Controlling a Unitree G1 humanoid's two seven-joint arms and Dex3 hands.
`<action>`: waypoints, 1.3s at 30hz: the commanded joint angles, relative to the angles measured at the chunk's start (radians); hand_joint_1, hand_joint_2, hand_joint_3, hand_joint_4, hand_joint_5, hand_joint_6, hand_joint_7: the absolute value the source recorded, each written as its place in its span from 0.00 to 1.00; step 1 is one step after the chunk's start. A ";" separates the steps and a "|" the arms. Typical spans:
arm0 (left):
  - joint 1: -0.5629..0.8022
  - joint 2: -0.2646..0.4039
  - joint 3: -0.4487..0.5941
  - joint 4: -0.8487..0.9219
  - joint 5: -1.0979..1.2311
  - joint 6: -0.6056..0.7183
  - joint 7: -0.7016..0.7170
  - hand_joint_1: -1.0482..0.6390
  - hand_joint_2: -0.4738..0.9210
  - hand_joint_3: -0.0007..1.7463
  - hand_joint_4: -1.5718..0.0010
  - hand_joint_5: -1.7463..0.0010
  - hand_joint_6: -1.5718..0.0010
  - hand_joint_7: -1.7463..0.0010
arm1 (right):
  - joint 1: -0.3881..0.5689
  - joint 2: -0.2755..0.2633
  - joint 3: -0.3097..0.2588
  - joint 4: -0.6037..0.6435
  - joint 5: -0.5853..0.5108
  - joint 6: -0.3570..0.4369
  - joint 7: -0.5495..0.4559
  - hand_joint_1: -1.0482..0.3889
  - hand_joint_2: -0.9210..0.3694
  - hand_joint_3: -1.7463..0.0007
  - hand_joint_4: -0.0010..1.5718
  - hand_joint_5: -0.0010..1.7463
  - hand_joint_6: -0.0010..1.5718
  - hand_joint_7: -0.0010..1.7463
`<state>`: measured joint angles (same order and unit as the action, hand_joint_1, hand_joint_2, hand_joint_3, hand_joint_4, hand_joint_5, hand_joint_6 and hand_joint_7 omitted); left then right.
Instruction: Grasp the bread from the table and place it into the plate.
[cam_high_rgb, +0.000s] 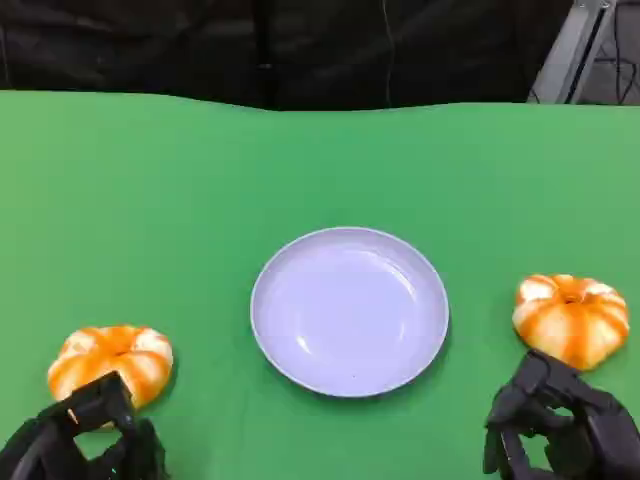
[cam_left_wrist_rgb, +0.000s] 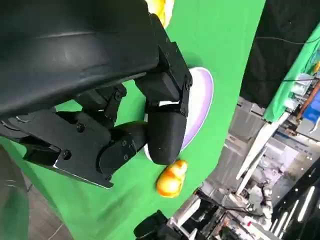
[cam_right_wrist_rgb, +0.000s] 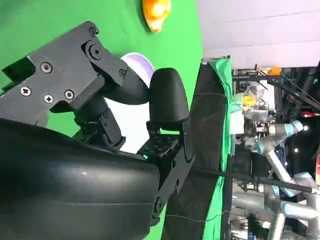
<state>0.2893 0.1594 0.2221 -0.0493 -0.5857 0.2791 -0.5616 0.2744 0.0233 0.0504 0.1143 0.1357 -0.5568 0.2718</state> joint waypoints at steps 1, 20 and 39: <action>0.002 0.006 0.005 -0.009 0.002 -0.002 0.004 0.55 0.81 0.59 0.46 0.00 0.50 0.09 | 0.005 -0.012 -0.007 -0.005 0.011 -0.003 0.003 0.62 0.33 0.26 0.53 1.00 0.47 0.90; 0.004 0.003 0.004 -0.013 0.014 -0.008 0.009 0.54 0.80 0.59 0.46 0.00 0.50 0.09 | 0.005 -0.012 -0.007 -0.005 0.011 -0.001 0.002 0.62 0.32 0.26 0.53 1.00 0.47 0.90; 0.001 0.117 -0.051 0.069 0.710 -0.704 0.254 0.22 1.00 0.23 0.75 0.91 0.67 0.98 | 0.002 -0.004 -0.002 -0.008 -0.001 -0.001 -0.009 0.61 0.32 0.27 0.53 1.00 0.47 0.90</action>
<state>0.2913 0.1826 0.1846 -0.0131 -0.1880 -0.1714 -0.4660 0.2742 0.0274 0.0539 0.1143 0.1344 -0.5576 0.2708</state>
